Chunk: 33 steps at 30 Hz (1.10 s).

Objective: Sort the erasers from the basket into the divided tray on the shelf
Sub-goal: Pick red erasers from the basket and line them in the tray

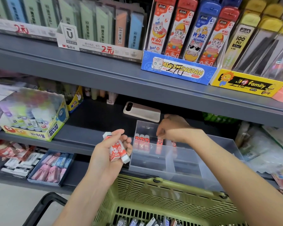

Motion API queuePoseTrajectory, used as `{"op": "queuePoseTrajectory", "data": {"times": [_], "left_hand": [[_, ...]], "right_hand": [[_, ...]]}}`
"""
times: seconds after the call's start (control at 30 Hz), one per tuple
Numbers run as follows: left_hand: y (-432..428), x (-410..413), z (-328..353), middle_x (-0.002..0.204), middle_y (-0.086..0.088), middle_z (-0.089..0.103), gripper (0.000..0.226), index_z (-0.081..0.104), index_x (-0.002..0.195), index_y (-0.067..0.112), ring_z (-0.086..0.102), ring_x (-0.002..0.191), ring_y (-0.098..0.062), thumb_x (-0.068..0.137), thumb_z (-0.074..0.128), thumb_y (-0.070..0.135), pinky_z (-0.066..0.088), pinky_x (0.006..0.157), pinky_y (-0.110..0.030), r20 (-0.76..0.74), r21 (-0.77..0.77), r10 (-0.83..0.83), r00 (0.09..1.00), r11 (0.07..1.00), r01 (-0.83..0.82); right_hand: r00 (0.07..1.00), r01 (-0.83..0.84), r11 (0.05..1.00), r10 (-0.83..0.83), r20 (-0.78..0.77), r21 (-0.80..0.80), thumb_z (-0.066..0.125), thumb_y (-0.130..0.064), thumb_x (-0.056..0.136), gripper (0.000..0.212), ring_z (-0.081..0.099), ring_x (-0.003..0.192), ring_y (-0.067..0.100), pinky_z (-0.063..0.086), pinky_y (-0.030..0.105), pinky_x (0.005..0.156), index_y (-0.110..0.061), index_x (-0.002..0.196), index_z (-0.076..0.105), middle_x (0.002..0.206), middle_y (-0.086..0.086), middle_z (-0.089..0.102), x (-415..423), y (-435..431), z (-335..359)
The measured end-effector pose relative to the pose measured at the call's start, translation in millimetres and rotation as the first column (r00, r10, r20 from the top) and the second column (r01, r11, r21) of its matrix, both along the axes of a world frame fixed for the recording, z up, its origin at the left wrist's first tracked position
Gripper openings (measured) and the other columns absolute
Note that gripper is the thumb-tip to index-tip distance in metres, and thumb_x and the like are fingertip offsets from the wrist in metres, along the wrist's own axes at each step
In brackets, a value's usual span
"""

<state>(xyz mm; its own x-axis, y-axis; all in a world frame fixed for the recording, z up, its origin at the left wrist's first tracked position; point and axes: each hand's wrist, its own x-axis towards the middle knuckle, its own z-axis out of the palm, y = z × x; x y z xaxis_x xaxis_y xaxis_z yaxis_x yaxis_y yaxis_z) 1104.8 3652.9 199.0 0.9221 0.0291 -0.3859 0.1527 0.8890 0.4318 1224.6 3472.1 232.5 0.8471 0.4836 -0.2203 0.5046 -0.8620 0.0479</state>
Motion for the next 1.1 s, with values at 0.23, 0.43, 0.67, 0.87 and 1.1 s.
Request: {"op": "queuePoseTrajectory", "data": {"times": [0.23,0.43,0.67,0.87,1.1], "left_hand": [[0.4,-0.5,7.4,0.082,-0.021,0.07,0.026,0.063,0.096,-0.007,0.071,0.079,-0.033,0.071,0.064,0.0,0.059,0.067,-0.037,-0.058,-0.132,0.008,0.998,0.991,-0.016],[0.9,-2.6,10.1,0.077,-0.016,0.065,0.032,0.062,0.095,-0.003,0.066,0.064,-0.025,0.064,0.067,0.002,0.052,0.052,-0.027,-0.079,-0.14,-0.018,0.997,0.99,0.007],[2.4,-0.7,3.9,0.075,-0.013,0.06,0.016,0.06,0.091,-0.001,0.06,0.064,-0.021,0.076,0.063,0.001,0.049,0.053,-0.027,-0.048,-0.136,-0.051,0.998,0.99,0.044],[0.8,-0.7,2.8,0.074,-0.012,0.058,0.012,0.061,0.09,-0.001,0.058,0.063,-0.02,0.078,0.061,0.001,0.047,0.056,-0.026,-0.029,-0.113,-0.056,0.998,0.992,0.053],[-0.7,-1.2,7.1,0.075,-0.013,0.057,0.022,0.061,0.091,-0.002,0.059,0.062,-0.022,0.07,0.065,0.0,0.05,0.057,-0.029,-0.023,-0.119,-0.034,0.999,0.992,0.031]], "right_hand": [[0.993,-0.095,0.995,0.093,0.072,0.03,0.046,-0.022,0.093,0.031,0.04,0.111,0.014,0.022,0.03,0.095,-0.034,0.115,0.064,0.113,-0.009,0.062,-2.6,-12.4,-6.7],[0.988,-0.15,0.98,0.152,-0.006,0.132,0.042,-0.032,0.097,0.029,0.044,0.112,0.015,0.027,0.027,0.093,-0.035,0.117,0.063,0.112,-0.007,0.065,-10.7,-12.5,-7.6],[0.965,-0.229,0.967,0.241,-0.106,0.11,0.013,-0.062,0.089,0.06,0.054,0.106,0.017,0.024,0.032,0.103,-0.033,0.121,0.055,0.109,-0.006,0.066,-32.9,-18.0,-12.9],[0.972,-0.196,0.977,0.204,-0.113,0.08,0.001,-0.077,0.071,0.082,0.049,0.112,0.02,0.021,0.034,0.109,-0.042,0.13,0.046,0.103,0.001,0.068,-34.6,-20.8,-15.2],[0.967,-0.254,0.965,0.253,0.016,0.063,-0.008,-0.076,0.072,0.089,0.052,0.107,0.013,0.009,0.036,0.116,-0.04,0.126,0.053,0.092,0.0,0.064,-43.4,-19.9,-12.3]]}}
